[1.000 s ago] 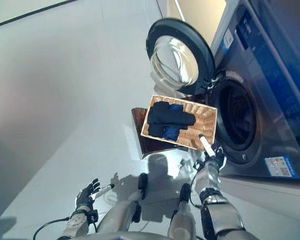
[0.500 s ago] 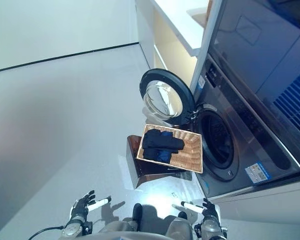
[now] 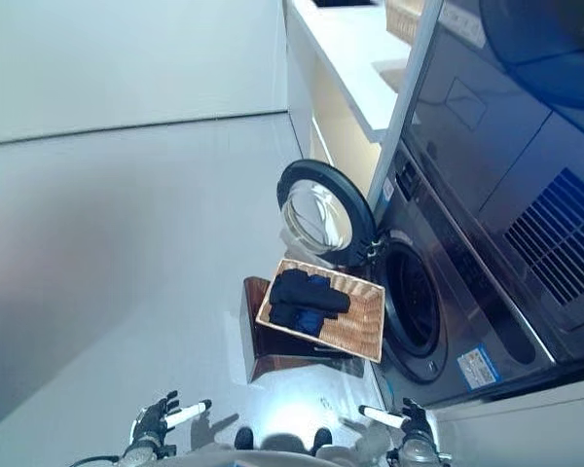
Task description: Pick up the clothes and place them into the washing machine
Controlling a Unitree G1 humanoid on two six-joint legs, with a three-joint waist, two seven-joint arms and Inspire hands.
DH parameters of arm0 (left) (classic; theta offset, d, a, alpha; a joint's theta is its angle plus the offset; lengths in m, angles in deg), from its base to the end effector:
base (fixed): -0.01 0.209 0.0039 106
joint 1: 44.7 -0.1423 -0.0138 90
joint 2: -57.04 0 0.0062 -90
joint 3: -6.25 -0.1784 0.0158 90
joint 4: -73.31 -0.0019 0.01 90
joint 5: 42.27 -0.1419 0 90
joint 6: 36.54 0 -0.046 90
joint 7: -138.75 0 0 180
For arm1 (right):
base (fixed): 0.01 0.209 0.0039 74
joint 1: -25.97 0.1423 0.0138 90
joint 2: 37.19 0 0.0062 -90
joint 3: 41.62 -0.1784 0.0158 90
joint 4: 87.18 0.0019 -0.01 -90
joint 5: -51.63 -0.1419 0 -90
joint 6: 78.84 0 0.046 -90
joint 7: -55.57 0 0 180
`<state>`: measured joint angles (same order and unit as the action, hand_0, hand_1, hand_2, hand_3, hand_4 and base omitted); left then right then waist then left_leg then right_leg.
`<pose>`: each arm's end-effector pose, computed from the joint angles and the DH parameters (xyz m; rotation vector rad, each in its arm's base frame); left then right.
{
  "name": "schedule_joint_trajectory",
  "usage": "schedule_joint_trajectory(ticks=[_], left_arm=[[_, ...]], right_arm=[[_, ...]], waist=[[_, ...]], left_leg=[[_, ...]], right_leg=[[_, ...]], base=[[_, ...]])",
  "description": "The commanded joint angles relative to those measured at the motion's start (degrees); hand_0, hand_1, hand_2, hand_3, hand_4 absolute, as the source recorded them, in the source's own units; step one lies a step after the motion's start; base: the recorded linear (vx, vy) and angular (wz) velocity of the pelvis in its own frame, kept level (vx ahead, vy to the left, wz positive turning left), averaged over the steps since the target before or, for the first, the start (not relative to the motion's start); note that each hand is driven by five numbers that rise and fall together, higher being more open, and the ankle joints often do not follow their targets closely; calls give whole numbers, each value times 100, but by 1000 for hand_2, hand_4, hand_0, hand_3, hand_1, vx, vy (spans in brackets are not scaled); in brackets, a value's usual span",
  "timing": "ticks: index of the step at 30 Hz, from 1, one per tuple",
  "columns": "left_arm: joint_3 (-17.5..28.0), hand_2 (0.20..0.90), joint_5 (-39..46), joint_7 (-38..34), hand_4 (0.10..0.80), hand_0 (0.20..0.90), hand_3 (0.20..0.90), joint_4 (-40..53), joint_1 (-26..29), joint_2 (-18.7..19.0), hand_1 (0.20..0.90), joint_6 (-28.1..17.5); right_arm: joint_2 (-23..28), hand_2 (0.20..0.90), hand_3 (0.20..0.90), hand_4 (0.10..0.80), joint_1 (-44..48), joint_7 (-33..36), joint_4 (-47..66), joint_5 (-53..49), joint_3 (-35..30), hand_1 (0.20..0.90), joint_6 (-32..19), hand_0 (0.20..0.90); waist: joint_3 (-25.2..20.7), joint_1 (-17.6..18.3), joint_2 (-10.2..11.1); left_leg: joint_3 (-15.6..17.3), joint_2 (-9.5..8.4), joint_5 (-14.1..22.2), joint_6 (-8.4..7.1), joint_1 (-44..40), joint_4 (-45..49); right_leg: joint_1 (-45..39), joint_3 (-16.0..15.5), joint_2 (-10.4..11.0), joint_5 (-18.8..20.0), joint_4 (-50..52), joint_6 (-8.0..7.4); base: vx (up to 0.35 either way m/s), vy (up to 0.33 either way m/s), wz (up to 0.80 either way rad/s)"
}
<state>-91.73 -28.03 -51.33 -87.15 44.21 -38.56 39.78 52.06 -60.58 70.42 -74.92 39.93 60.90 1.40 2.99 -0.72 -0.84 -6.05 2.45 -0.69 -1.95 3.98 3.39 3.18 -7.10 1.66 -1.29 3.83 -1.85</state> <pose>0.0756 0.2047 -0.1147 0.1306 1.0007 0.3013 0.0792 -0.2328 -0.1110 -0.3583 1.0974 -0.3370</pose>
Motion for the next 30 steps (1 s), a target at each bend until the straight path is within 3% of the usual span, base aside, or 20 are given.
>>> schedule_joint_trajectory(ticks=[1,2,3,5,8,11,15,16,18,21,23,25,26,28,30], left_arm=[[46,900,160,-91,800,900,900,169,358,130,900,-221],[51,900,210,-111,800,900,900,199,394,115,900,-235],[65,900,276,-118,800,900,900,161,397,106,900,-237],[77,900,207,-156,800,900,900,47,382,111,900,-210],[83,900,30,-221,800,900,900,-159,362,113,900,-126],[96,900,-61,-280,800,900,900,-258,288,111,900,-129],[90,900,-118,-279,800,900,900,-311,278,165,900,-131],[133,900,-101,-298,800,900,900,-264,281,210,900,-131],[99,900,-75,-310,800,900,900,-116,322,268,900,-139],[-41,900,-38,-339,800,900,900,-21,571,425,900,-177],[-74,900,-19,-363,800,900,900,16,640,457,900,-201],[-200,900,81,-475,800,900,900,177,824,445,900,-290],[-223,900,133,-468,800,900,900,206,906,388,900,-299],[-230,900,159,-445,800,900,900,234,895,387,900,-309],[-315,900,185,-408,800,900,900,278,829,277,900,-316]], right_arm=[[95,900,900,800,399,138,370,244,252,900,-186,900],[127,900,900,800,464,157,434,204,255,900,-215,900],[124,900,900,800,531,175,508,159,280,900,-222,900],[143,900,900,800,655,233,505,135,292,900,-229,900],[143,900,900,800,754,301,596,90,309,900,-260,900],[145,900,900,800,824,315,608,172,393,900,-232,900],[99,900,900,800,882,315,584,132,329,900,-207,900],[52,900,900,800,938,310,588,202,380,900,-171,900],[34,900,900,800,1045,319,595,426,518,900,-111,900],[111,900,900,800,1449,388,773,802,843,900,-27,900],[141,900,900,800,1568,446,810,880,911,900,-20,900],[246,900,900,800,1893,580,855,1058,1029,900,58,900],[326,900,900,800,2030,621,823,1282,1133,900,139,900],[338,900,900,800,2069,632,813,1358,1177,900,167,900],[504,900,900,800,2190,629,688,1487,1187,900,227,900]], waist=[[374,-147,317],[478,-189,346],[494,-202,366],[423,-287,318],[347,-402,180],[254,-444,136],[77,-416,185],[48,-508,237],[116,-618,230],[434,-475,155],[538,-456,126],[697,-457,72],[756,-435,169],[762,-446,205],[715,-488,201]], left_leg=[[-34,-176,-248,-266,447,1943],[83,-275,-270,-209,737,2161],[235,-246,-235,-164,958,1933],[389,-258,-264,-138,1146,1005],[695,-215,-937,-161,1209,-383],[459,-317,-934,-107,983,-620],[546,-394,-772,-33,714,-628],[638,-418,-585,73,667,-463],[692,-447,-399,227,581,-329],[568,-402,-334,290,596,-91],[556,-402,-322,285,611,-83],[530,-384,-289,202,641,-130],[468,-430,-167,132,572,-51],[488,-441,-160,135,585,-47],[489,-426,-218,120,638,-192]], right_leg=[[-81,132,176,342,-229,-119],[-118,92,192,321,-265,-106],[-129,87,210,297,-301,-109],[-187,136,134,285,-418,-157],[-413,271,-66,216,-629,-175],[-464,371,-101,139,-649,-185],[-560,410,52,-30,-599,-248],[-555,418,159,-148,-254,-303],[-311,351,174,-229,695,-393],[476,451,27,-111,1562,-445],[682,365,101,-115,1499,-400],[943,-16,504,220,741,-381],[755,25,690,448,257,-481],[766,58,654,491,224,-466],[771,-158,691,583,55,-473]], base=[[-96,-144,72],[-61,-123,63],[27,-70,28],[172,9,1],[233,70,23],[113,63,10],[215,125,-61],[248,129,-33],[169,114,-36],[5,45,-32],[-55,-19,-7],[9,-135,-2],[96,-151,6],[93,-91,18],[31,-88,28]])
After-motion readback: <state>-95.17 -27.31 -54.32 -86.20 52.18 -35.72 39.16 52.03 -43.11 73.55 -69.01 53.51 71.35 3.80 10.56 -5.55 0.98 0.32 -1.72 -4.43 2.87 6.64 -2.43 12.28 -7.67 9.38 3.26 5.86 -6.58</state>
